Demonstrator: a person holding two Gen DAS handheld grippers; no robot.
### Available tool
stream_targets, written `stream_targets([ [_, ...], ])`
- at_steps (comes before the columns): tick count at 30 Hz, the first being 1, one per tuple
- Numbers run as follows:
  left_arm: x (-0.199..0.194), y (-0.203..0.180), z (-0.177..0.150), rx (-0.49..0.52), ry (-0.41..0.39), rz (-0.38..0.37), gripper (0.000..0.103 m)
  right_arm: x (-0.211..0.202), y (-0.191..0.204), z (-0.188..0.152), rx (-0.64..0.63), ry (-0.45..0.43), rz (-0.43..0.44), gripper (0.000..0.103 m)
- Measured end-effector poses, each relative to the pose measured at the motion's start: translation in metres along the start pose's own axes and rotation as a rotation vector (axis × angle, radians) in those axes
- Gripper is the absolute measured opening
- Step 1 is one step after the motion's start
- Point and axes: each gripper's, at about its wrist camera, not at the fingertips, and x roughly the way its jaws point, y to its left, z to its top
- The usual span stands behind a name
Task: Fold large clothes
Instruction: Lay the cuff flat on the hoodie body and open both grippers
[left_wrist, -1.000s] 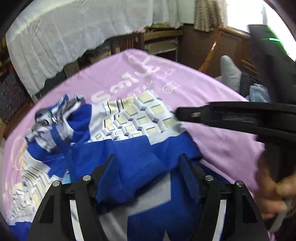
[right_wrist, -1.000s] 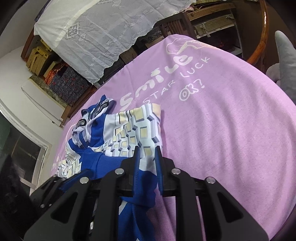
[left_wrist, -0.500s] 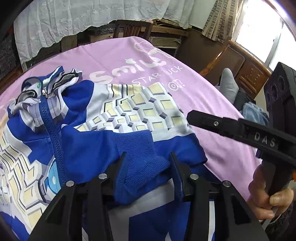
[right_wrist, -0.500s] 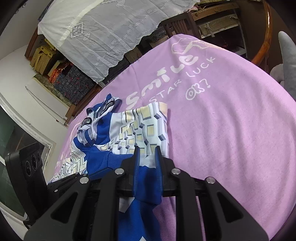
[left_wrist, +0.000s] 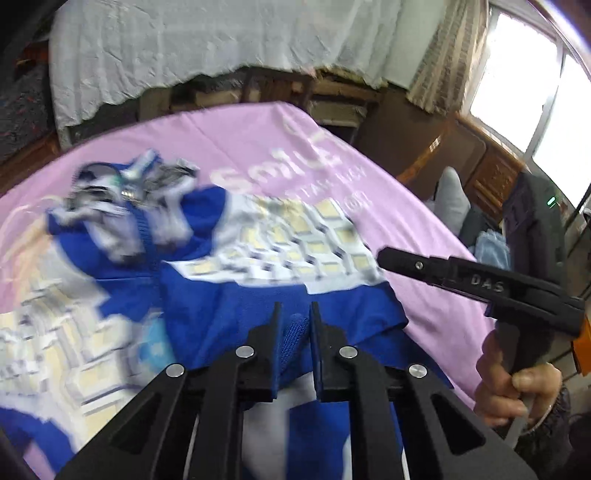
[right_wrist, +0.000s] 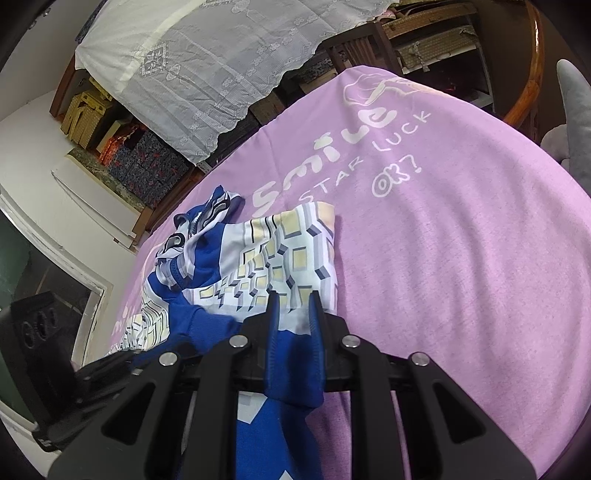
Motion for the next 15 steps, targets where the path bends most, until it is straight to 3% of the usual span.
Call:
stream_targets([
  [2,-0.023,0.018,-0.005,-0.036,-0.042,0.026,0.013,0.000,0.001,0.000,-0.006,-0.002,0.005,0.017],
  [6,-0.067,0.088,-0.028,-0.204,-0.101,0.126,0.011,0.001,0.006,-0.003,-0.028,0.000,0.000,0.017],
  [7,-0.070,0.104,-0.032,-0.244,-0.096,0.144,0.004,0.001,0.007,-0.004,-0.035,0.001,-0.003,0.017],
  [10,-0.074,0.154,-0.057,-0.405,-0.047,0.157,0.003,0.003,0.011,-0.005,-0.052,0.003,-0.014,0.017],
  [12,-0.073,0.162,-0.067,-0.424,-0.032,0.147,0.004,0.004,0.011,-0.006,-0.058,0.007,-0.020,0.017],
  [14,-0.069,0.158,-0.070,-0.411,-0.016,0.106,0.017,0.005,0.011,-0.006,-0.059,0.011,-0.022,0.017],
  [15,-0.067,0.153,-0.069,-0.406,-0.012,0.087,0.037,0.005,0.011,-0.006,-0.059,0.012,-0.023,0.017],
])
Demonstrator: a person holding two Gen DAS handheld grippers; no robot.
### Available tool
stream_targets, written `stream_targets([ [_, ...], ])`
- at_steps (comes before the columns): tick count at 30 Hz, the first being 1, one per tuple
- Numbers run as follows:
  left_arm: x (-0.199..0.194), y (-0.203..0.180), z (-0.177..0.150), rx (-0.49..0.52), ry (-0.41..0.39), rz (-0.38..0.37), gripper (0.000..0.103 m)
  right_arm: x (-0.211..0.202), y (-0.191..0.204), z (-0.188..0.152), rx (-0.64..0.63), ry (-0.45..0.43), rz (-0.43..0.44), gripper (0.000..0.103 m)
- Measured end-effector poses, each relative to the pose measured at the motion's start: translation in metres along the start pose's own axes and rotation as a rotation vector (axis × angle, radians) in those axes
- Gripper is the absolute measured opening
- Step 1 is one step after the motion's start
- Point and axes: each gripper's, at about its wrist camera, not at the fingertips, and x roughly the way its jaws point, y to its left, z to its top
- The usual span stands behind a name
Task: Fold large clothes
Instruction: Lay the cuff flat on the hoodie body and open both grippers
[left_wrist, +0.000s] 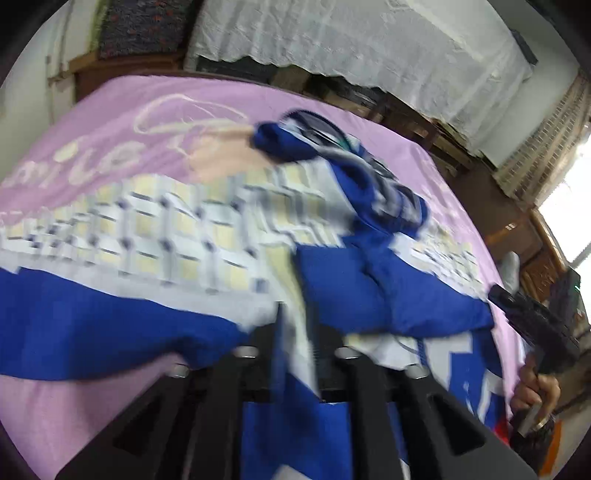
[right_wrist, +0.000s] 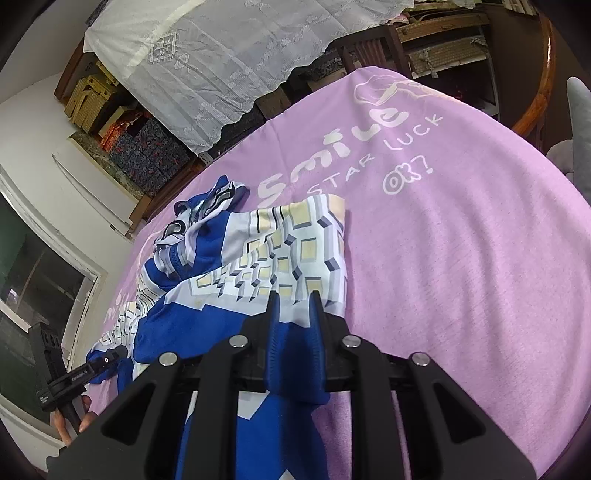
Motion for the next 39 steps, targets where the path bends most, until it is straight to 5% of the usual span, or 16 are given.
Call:
stream_targets([
  [1,-0.001,-0.003,0.001,0.006,0.001,-0.012,0.055,0.000,0.000,0.000,0.000,0.002,0.001,0.017],
  [3,0.001,-0.018,0.005,0.039,-0.001,-0.017,0.066,0.000,-0.001,0.000,0.002,0.002,0.001,0.017],
  [8,0.038,-0.041,0.016,0.084,0.070,0.041,0.069,0.000,0.000,0.000,-0.001,-0.002,0.012,0.017],
  [11,0.044,-0.042,0.020,0.090,0.042,0.052,0.055,-0.002,0.000,0.000,-0.004,-0.005,0.022,0.017],
  [15,0.024,-0.044,0.018,0.107,-0.033,0.038,0.021,-0.003,0.004,0.000,-0.014,-0.010,0.037,0.017],
  [24,-0.008,-0.023,0.003,0.105,-0.084,0.079,0.022,-0.008,0.013,-0.001,-0.056,-0.029,0.056,0.017],
  [30,0.006,-0.021,-0.012,0.151,-0.026,0.157,0.035,0.026,0.020,-0.013,-0.145,0.107,-0.116,0.013],
  [36,0.006,-0.030,-0.018,0.205,-0.044,0.209,0.068,0.021,0.016,-0.014,-0.174,0.072,-0.228,0.013],
  [39,0.004,-0.033,-0.020,0.222,-0.054,0.219,0.071,0.020,0.008,-0.011,-0.155,0.064,-0.257,0.008],
])
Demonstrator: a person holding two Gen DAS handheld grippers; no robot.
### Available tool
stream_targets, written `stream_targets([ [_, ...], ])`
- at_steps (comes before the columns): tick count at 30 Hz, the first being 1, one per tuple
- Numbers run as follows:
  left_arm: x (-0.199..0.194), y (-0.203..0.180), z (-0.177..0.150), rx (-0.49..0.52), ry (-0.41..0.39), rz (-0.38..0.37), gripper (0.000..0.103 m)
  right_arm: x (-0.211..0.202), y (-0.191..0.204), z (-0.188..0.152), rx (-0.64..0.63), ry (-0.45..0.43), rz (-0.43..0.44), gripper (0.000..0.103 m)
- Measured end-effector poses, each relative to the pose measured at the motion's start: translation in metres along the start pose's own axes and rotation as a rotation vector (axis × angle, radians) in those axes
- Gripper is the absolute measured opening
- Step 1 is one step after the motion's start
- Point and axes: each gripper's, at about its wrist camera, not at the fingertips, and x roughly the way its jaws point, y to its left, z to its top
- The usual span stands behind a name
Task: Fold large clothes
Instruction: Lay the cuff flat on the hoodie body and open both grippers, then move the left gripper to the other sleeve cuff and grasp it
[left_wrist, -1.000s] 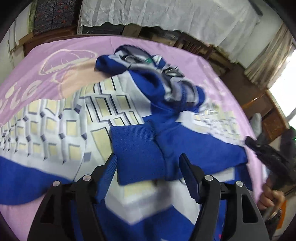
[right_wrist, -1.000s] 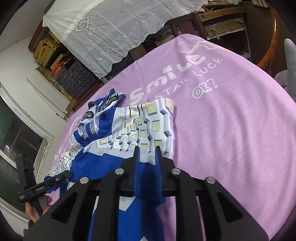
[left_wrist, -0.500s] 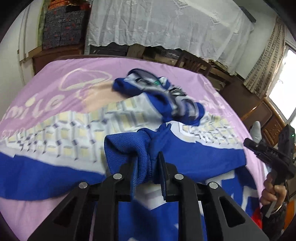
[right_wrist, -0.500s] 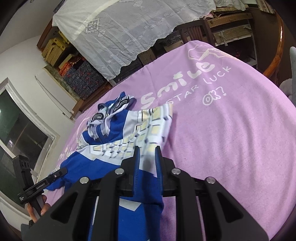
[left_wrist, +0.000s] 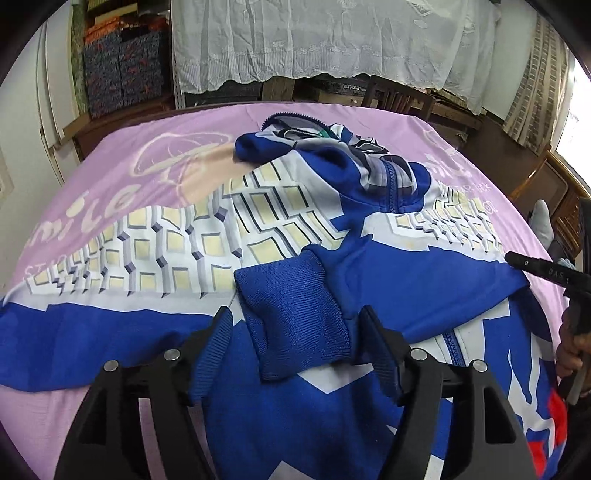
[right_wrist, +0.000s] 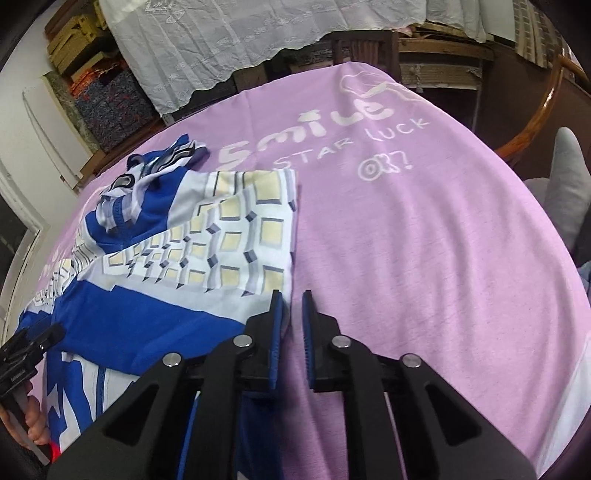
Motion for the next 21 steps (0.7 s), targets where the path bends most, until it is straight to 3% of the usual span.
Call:
stream_targets([
  [2,0.001,-0.001,0.000,0.008,0.007,0.005,0.071,-0.002,-0.004,0.002,0.013,-0.013,-0.011,0.008],
  [4,-0.001,0.001,0.001,0.003,-0.006,0.021,0.071,-0.014,-0.008,0.005,0.046,-0.076,0.042,0.008],
  [7,-0.022,0.005,0.007,-0.026,-0.103,0.027,0.071,-0.039,0.004,0.004,-0.006,-0.185,0.111,0.008],
  [10,-0.027,-0.005,0.015,0.014,-0.120,-0.004,0.071,-0.031,0.026,-0.003,-0.095,-0.130,0.166,0.008],
  [13,-0.003,-0.025,0.016,0.093,-0.045,-0.019,0.071,-0.009,0.044,-0.010,-0.187,-0.032,0.113,0.008],
  [14,0.009,-0.031,0.014,0.117,-0.015,0.011,0.071,0.001,0.045,-0.012,-0.196,0.013,0.083,0.006],
  [16,0.029,-0.034,0.010,0.143,0.044,0.061,0.074,0.003,0.043,-0.011,-0.180,0.021,0.084,0.005],
  [20,0.029,-0.034,0.009,0.149,0.031,0.074,0.076,0.000,0.035,-0.008,-0.132,0.027,0.122,0.006],
  [21,0.027,-0.033,0.011,0.138,0.030,0.064,0.076,-0.001,0.035,-0.006,-0.120,0.025,0.140,0.010],
])
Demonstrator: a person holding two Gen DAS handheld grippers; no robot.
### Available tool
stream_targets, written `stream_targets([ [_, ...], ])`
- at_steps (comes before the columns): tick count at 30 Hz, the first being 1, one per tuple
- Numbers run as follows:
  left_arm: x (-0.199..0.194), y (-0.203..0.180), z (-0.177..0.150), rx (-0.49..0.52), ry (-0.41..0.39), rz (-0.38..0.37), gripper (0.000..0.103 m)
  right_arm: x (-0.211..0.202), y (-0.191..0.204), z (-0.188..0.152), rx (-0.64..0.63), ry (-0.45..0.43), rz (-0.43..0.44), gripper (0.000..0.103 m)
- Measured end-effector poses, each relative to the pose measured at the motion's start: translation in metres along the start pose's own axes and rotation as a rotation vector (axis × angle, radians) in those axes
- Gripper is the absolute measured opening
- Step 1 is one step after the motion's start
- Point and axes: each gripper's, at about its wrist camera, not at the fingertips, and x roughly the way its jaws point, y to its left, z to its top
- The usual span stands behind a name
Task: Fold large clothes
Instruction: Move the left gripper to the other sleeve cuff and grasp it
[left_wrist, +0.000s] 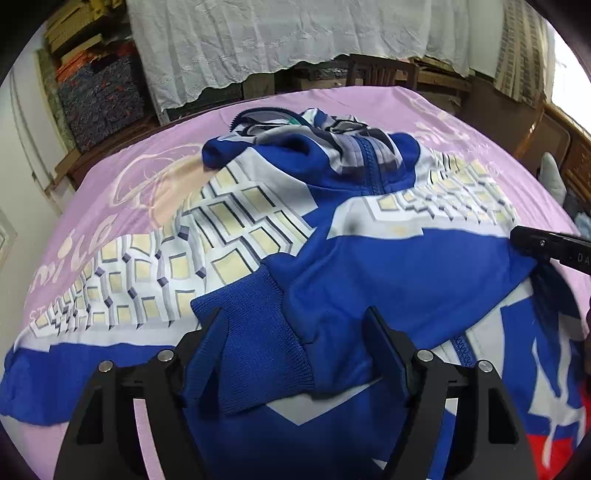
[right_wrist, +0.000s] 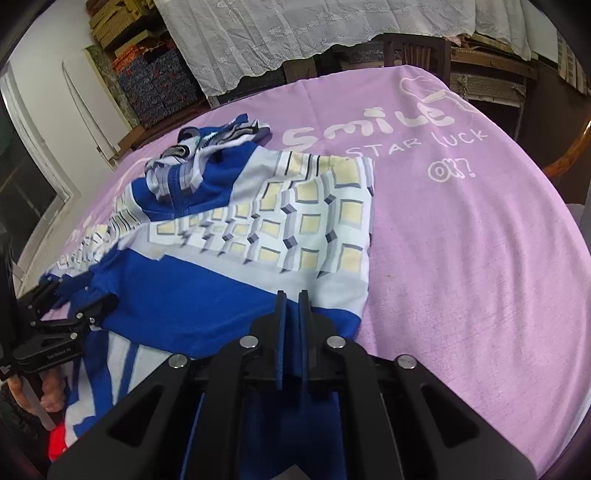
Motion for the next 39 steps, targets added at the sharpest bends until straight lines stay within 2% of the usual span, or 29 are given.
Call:
stream_targets([
  [4,-0.012,-0.007,0.018,0.018,-0.031,-0.034,0.077,0.001,0.005,0.028,0.081,0.018,0.140,0.010],
  [6,-0.013,-0.014,0.030,0.027,-0.055,-0.027,0.080,0.010,0.014,0.042,0.085,0.034,0.153,0.010],
  [8,-0.005,-0.017,0.038,0.017,-0.054,-0.061,0.081,0.027,0.027,0.052,0.074,0.063,0.160,0.010],
  [11,0.026,-0.013,0.038,-0.031,-0.001,-0.060,0.081,0.050,0.032,0.055,0.084,0.094,0.183,0.010],
  [13,0.038,-0.006,0.034,-0.047,0.022,-0.061,0.085,0.058,0.020,0.054,0.101,0.098,0.178,0.004],
  [15,0.037,0.004,0.036,-0.070,0.014,-0.067,0.085,0.058,0.004,0.057,0.131,0.084,0.186,0.004],
  [17,0.040,0.016,0.035,-0.114,0.020,-0.066,0.088,0.051,-0.024,0.060,0.215,0.043,0.138,0.003],
  [18,0.039,0.020,0.035,-0.131,0.019,-0.069,0.090,0.048,-0.037,0.061,0.259,0.035,0.138,0.000],
  [21,0.039,0.021,0.034,-0.124,0.022,-0.045,0.090,0.046,-0.074,0.057,0.442,0.047,0.263,0.000],
  [22,0.039,0.021,0.034,-0.122,0.022,-0.036,0.090,0.038,-0.080,0.055,0.468,0.025,0.206,0.002],
  [23,0.037,0.022,0.033,-0.130,0.019,-0.028,0.090,0.028,-0.079,0.055,0.445,-0.016,0.141,0.003],
  [25,0.032,0.028,0.032,-0.149,0.013,-0.050,0.089,0.009,-0.068,0.056,0.375,-0.081,0.100,0.016],
  [27,0.026,0.036,0.031,-0.175,0.009,-0.071,0.087,-0.004,-0.053,0.054,0.322,-0.112,0.143,0.017],
  [28,0.023,0.040,0.029,-0.186,0.005,-0.054,0.087,-0.007,-0.040,0.053,0.279,-0.114,0.176,0.017],
  [29,0.019,0.043,0.028,-0.191,-0.005,-0.025,0.087,-0.009,-0.028,0.051,0.237,-0.109,0.191,0.017],
  [33,0.016,0.052,0.027,-0.204,-0.010,-0.005,0.087,-0.002,0.022,0.034,0.054,-0.048,0.194,0.018],
  [35,0.020,0.053,0.026,-0.207,0.009,-0.009,0.088,0.006,0.044,0.024,-0.033,0.001,0.174,0.026],
  [36,0.024,0.053,0.025,-0.206,0.021,-0.007,0.088,0.014,0.052,0.020,-0.063,0.036,0.157,0.035],
  [37,0.026,0.054,0.025,-0.206,0.026,-0.004,0.089,0.024,0.059,0.014,-0.088,0.085,0.132,0.039],
  [38,0.026,0.053,0.024,-0.205,0.023,-0.003,0.089,0.027,0.063,0.011,-0.120,0.073,0.111,0.040],
  [39,0.025,0.054,0.024,-0.207,0.021,-0.004,0.089,0.029,0.068,0.010,-0.156,0.067,0.070,0.045],
])
